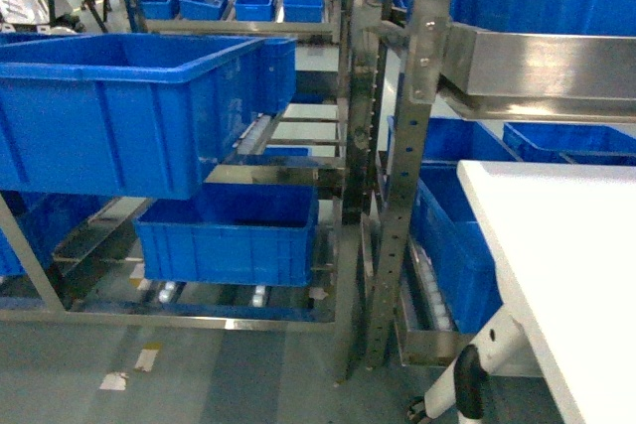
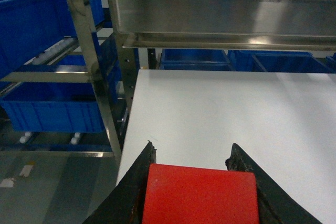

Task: Place magnetic block on left shelf second layer

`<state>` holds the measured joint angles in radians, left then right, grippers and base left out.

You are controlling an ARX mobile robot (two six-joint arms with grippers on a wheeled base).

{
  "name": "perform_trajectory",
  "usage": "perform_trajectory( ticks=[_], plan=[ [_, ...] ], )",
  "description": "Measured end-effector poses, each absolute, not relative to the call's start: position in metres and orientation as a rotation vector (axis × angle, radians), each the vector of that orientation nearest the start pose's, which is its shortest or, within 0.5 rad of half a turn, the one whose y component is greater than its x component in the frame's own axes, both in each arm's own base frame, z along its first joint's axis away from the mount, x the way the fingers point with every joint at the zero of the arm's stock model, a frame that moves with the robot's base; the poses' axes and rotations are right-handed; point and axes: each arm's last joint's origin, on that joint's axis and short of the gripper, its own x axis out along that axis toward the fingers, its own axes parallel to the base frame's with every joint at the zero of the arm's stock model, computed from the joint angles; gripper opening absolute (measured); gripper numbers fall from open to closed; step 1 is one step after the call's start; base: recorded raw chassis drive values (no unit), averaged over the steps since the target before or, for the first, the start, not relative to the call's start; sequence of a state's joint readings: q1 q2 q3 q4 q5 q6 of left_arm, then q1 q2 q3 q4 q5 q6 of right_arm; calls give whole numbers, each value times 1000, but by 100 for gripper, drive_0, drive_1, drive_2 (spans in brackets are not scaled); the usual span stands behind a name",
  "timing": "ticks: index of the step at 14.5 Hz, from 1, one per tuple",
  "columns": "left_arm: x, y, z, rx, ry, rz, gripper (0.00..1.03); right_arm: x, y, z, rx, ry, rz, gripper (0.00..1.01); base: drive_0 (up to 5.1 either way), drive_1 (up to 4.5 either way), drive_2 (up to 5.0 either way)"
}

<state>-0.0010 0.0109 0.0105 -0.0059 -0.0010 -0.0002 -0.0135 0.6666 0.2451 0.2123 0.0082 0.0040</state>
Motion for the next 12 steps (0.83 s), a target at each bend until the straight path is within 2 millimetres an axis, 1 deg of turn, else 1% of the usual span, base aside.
perform_trajectory(
  ticks=[12],
  plan=[
    [98,0,166,0,4,0,98,155,-2,201,5,211,-21,34,-501,240,240]
  ],
)
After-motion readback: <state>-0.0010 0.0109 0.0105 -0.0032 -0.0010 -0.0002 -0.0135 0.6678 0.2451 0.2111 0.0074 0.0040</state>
